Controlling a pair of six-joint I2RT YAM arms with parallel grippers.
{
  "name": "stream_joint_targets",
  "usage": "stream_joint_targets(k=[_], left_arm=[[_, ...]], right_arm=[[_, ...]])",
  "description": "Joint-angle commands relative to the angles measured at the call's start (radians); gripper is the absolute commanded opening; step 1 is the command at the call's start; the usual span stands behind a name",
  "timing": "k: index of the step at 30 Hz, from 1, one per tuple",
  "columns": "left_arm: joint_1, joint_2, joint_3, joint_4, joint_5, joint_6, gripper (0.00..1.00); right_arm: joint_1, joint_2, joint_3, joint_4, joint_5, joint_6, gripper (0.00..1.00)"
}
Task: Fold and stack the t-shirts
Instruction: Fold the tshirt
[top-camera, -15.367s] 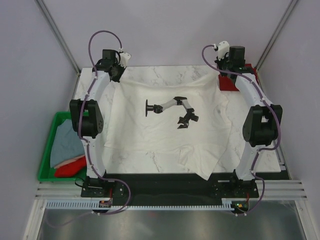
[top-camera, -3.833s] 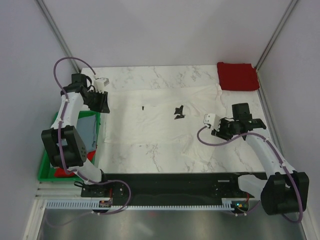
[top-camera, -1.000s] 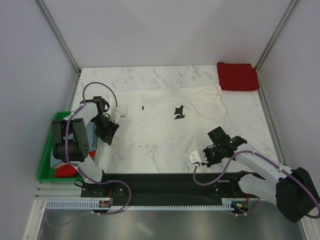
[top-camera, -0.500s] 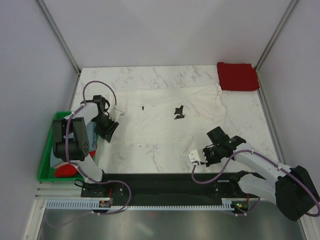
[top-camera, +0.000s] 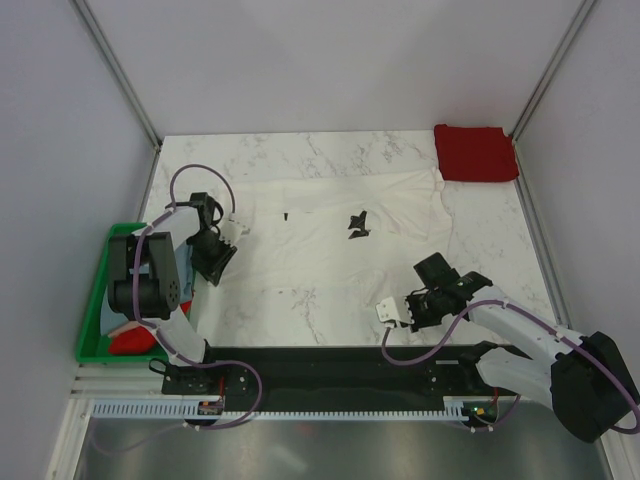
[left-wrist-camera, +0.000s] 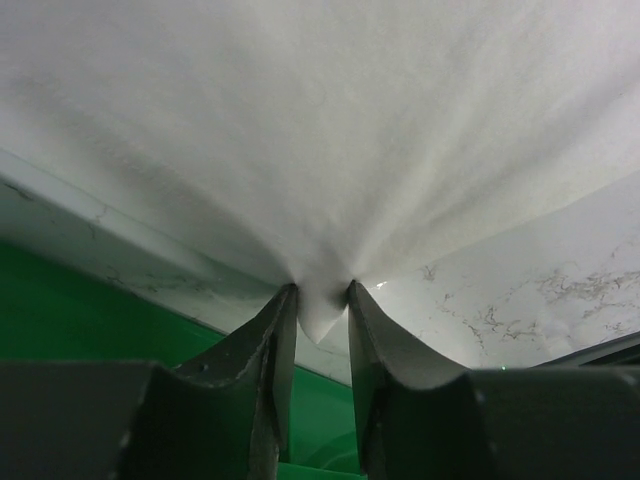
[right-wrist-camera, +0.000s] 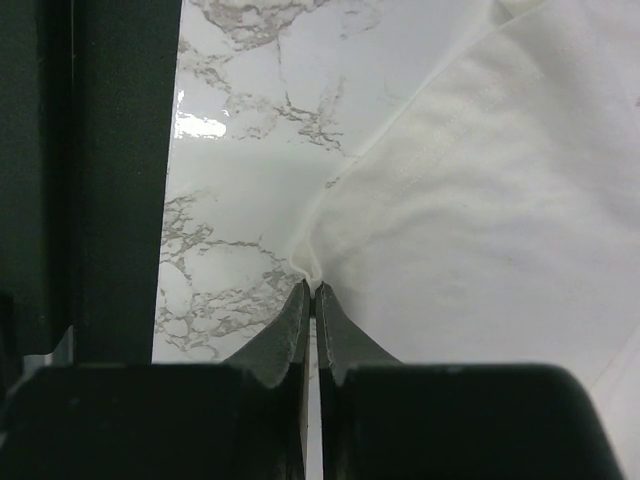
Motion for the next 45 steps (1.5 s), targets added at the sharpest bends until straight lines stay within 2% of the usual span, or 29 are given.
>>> stream_joint_targets(k=[1,3,5,8,15,20,26,34,45], left_arm=[[-0.005,0.005,-0.007,0.001,-0.044,-0.025,0.33],[-0.008,0.014,0.002,-0.005,-0.032,-0.033,0.21],[-0.014,0.023,0.019,-0.024,-0.017,-0.041,0.09],[-0.021,0.02,0.052,-0.044,0.017,-0.059,0.02],[-0.025,-0.014,0.175,-0.103,0.072,-0.076,0.02],[-0.025,0.002,0.295,-0.149,0.086,-0.09,0.02],[-0.025,0.043,0.398,-0.177,0.08,-0.101,0.02],[-0.025,0.178,0.615,-0.24,0.048,-0.13,0.02],[-0.023,0.321,0.796,-0.277,0.026,-0.168,0.02]], right_arm=[[0.005,-0.009,-0.006,0.032,-0.005,0.046,0.06],[0.005,-0.012,0.0,0.066,0.021,0.092,0.0],[0.002,-0.021,0.023,0.078,0.034,0.164,0.0],[0.0,-0.07,0.065,0.108,0.073,0.256,0.0],[-0.101,-0.069,0.26,0.121,0.139,0.357,0.0],[-0.156,-0.01,0.413,0.124,0.206,0.384,0.0],[-0.251,0.059,0.521,0.184,0.239,0.408,0.0],[-0.325,0.224,0.616,0.325,0.239,0.48,0.0],[-0.366,0.477,0.759,0.431,0.223,0.509,0.0]])
